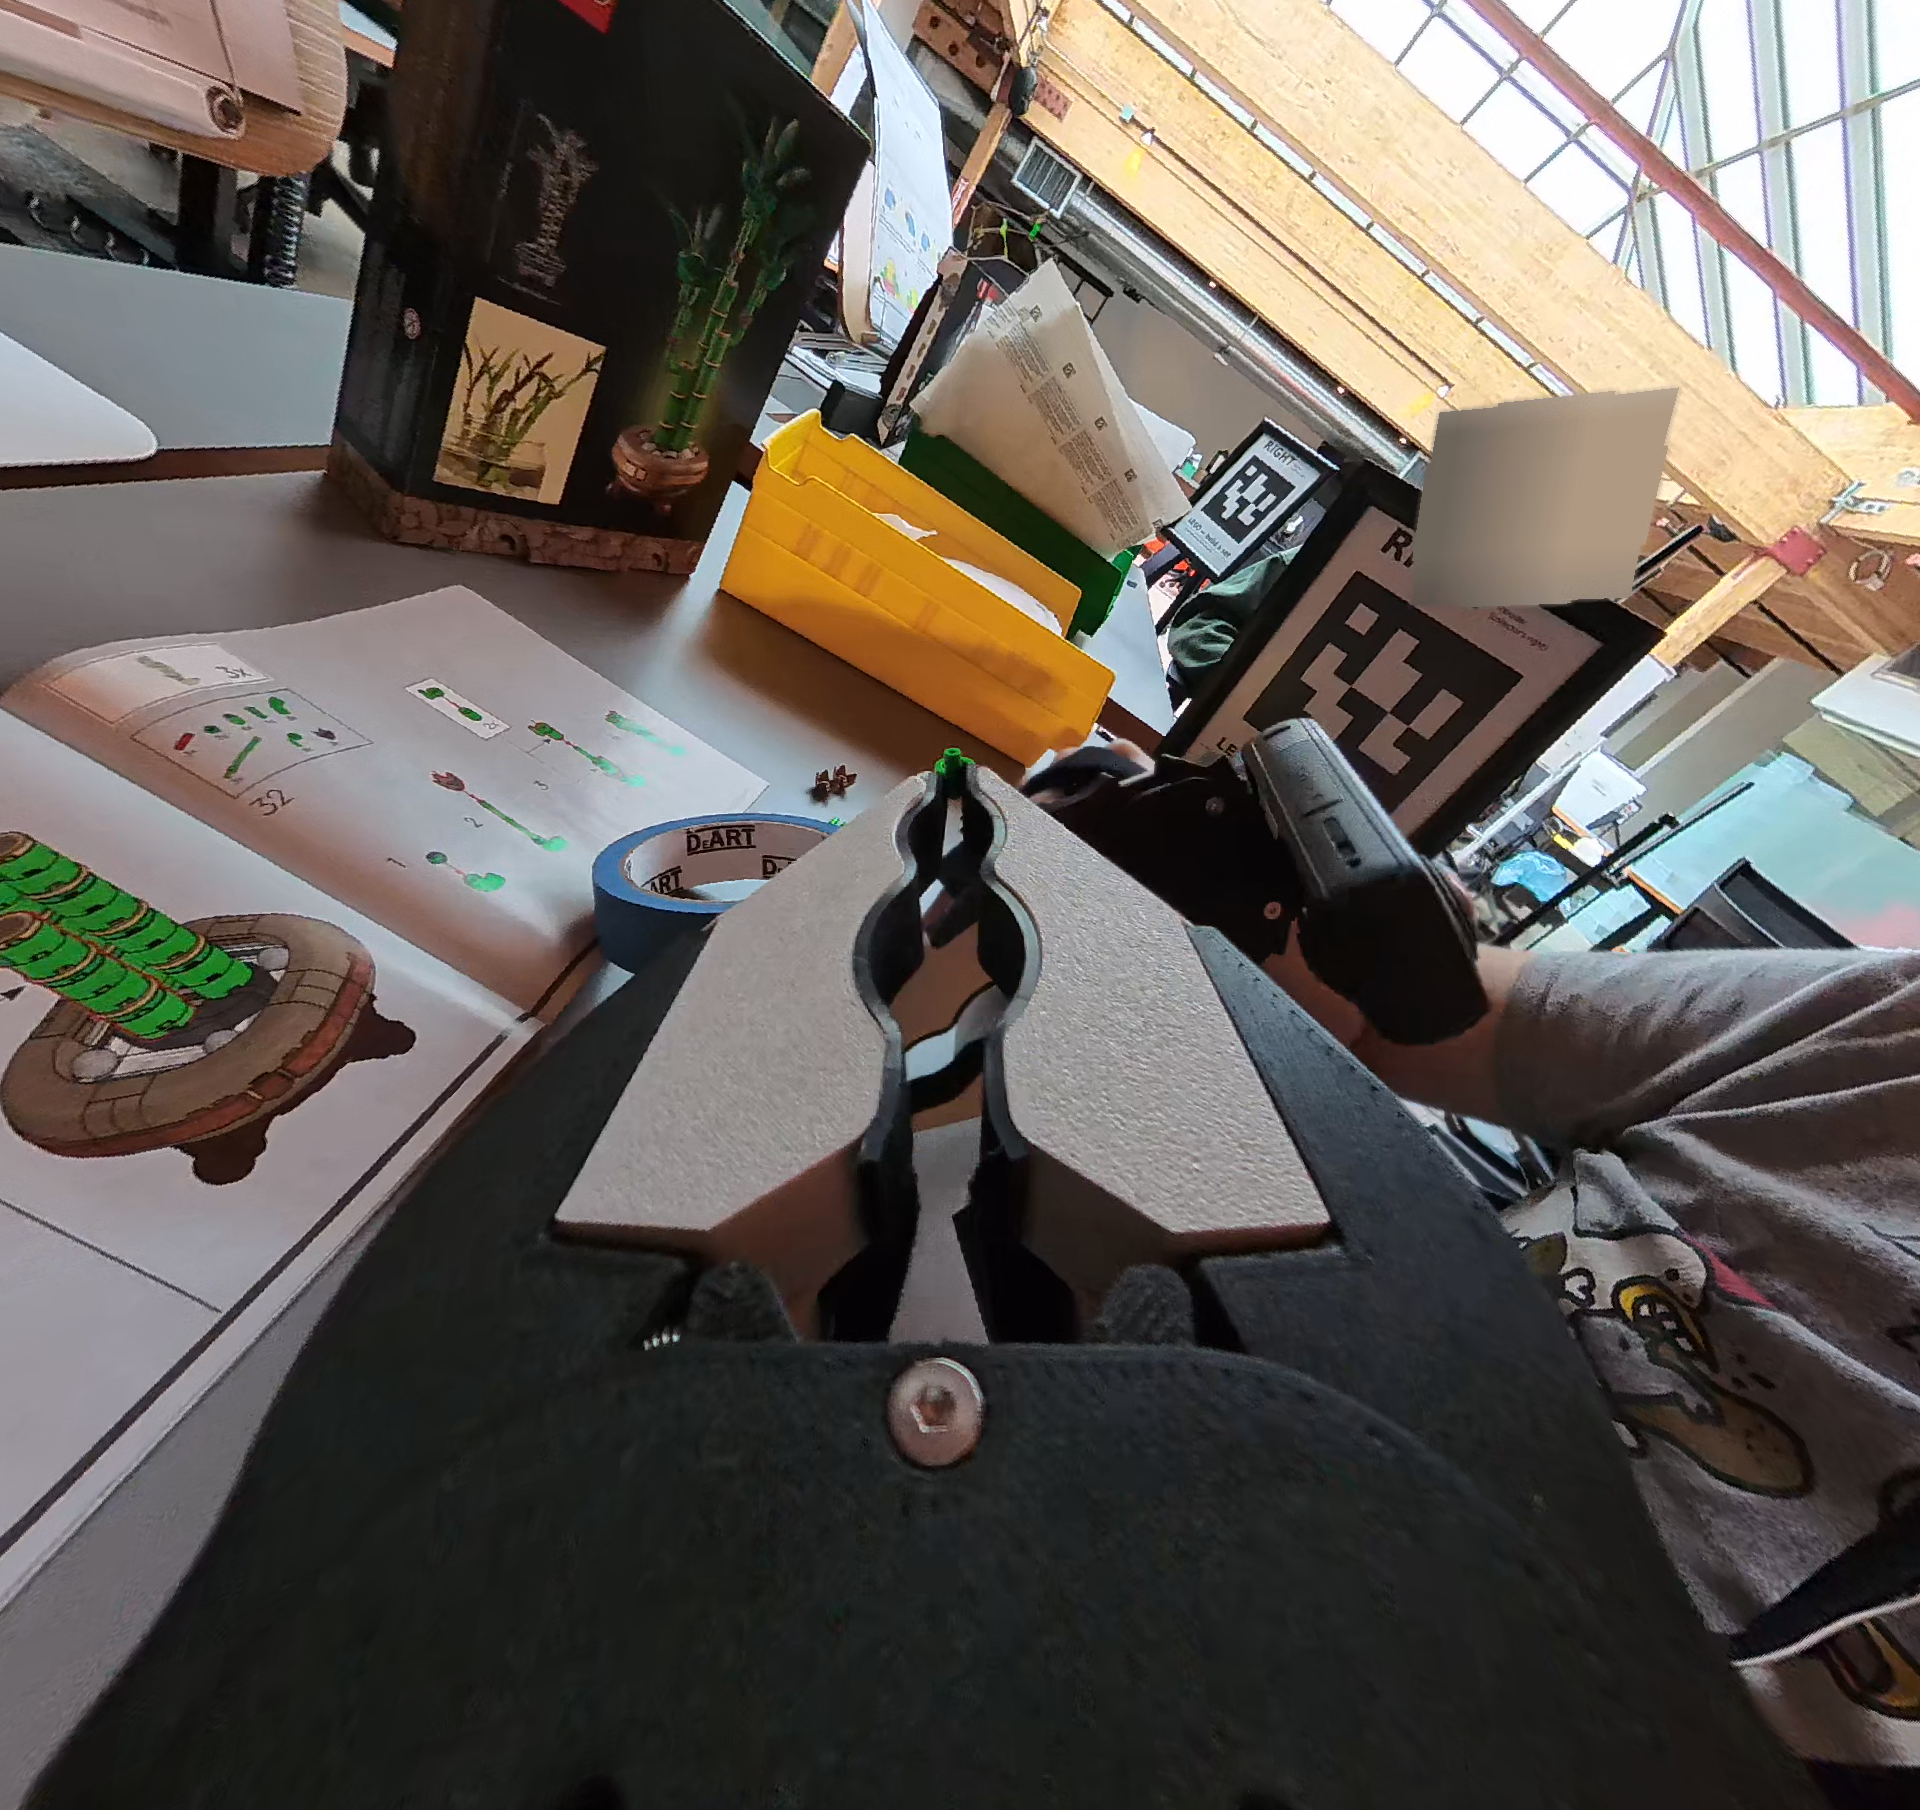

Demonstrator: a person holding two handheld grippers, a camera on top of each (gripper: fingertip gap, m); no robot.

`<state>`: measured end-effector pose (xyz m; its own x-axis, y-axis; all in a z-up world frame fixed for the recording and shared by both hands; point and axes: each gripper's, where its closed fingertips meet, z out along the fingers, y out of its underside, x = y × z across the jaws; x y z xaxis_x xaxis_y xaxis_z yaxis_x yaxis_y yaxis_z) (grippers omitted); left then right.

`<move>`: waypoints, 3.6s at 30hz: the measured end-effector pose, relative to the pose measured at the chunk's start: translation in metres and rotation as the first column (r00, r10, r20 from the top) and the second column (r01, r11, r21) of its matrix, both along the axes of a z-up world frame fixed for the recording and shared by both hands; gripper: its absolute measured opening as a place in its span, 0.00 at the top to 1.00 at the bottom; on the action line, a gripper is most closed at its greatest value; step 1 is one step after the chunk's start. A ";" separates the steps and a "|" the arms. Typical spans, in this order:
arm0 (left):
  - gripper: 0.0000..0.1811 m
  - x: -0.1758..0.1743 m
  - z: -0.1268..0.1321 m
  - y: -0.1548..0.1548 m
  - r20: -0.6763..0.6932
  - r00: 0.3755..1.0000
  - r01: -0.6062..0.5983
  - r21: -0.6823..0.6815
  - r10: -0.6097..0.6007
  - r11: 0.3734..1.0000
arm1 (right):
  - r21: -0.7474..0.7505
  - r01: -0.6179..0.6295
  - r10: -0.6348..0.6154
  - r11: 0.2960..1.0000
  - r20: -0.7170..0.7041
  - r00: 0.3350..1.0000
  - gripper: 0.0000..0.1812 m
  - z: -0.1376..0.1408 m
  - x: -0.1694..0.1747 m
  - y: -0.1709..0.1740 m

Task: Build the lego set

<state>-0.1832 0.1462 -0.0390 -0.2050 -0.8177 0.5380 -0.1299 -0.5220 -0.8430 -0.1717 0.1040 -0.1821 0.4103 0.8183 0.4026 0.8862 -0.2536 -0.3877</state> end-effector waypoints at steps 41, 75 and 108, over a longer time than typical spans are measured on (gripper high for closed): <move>1.00 -0.025 0.012 0.026 0.072 0.995 -0.069 -0.049 0.072 0.996 | -0.212 -0.353 0.377 0.911 0.083 0.923 0.97 0.009 -0.033 0.014; 1.00 0.012 -0.001 -0.042 0.027 0.974 0.227 -0.130 -0.225 0.965 | -0.230 -0.020 -0.217 0.973 -0.942 0.256 0.98 0.130 -0.003 -0.003; 1.00 0.010 -0.020 -0.042 -0.124 0.970 0.207 -0.019 -0.208 0.978 | -0.146 0.013 -0.141 0.989 -0.919 0.368 0.98 0.115 -0.007 0.001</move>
<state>-0.1732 0.1044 -0.0591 -0.3008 -0.7610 0.5748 -0.3401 -0.4774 -0.8102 -0.1792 0.1049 -0.0671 0.5361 0.7684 -0.3493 -0.0378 -0.3916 -0.9194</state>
